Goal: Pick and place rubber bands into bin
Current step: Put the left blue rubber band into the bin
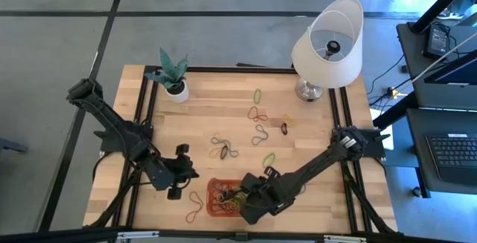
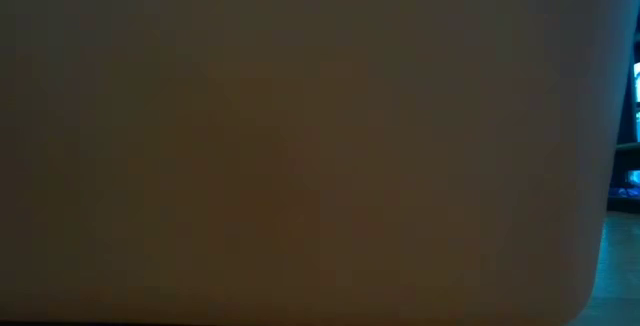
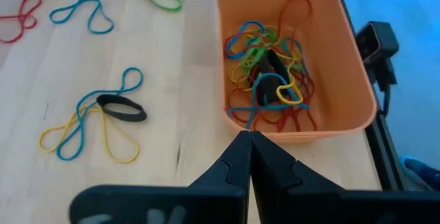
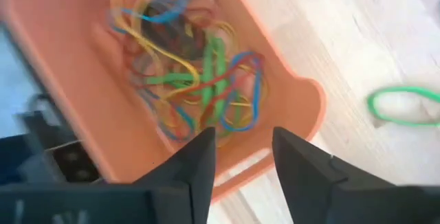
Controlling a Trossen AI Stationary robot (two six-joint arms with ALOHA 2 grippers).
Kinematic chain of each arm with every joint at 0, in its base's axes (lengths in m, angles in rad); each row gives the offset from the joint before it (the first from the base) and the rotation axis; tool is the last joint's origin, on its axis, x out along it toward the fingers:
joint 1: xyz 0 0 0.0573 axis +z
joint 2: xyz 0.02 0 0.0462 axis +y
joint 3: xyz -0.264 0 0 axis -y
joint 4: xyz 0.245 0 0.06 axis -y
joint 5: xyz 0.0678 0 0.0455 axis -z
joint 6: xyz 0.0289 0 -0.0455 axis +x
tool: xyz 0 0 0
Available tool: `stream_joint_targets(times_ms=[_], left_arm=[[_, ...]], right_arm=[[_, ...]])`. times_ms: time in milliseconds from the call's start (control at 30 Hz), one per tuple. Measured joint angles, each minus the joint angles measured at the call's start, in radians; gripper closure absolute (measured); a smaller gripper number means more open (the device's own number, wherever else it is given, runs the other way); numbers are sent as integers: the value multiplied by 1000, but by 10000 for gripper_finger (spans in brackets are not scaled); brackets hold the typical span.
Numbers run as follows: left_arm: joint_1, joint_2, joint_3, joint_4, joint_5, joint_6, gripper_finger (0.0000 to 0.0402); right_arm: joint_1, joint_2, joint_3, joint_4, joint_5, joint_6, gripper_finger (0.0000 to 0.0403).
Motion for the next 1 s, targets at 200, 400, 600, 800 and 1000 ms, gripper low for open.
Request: stream_joint_targets(times_ms=[200,400,600,800,1000], left_arm=[[77,-2,0,-27,72,50,398],[221,-2,0,-38,185,147,400],[397,-2,0,-52,265,286,398],[557,-2,0,-72,314,380,398],[679,-2,0,-138,319,461,398]], right_arm=[[15,-70,-1,-50,47,-2,285],[30,-218,-130,-131,137,98,306],[28,-416,-459,52,146,233,313],[53,-578,-844,389,147,420,313],[67,-607,-1050,641,105,600,313]])
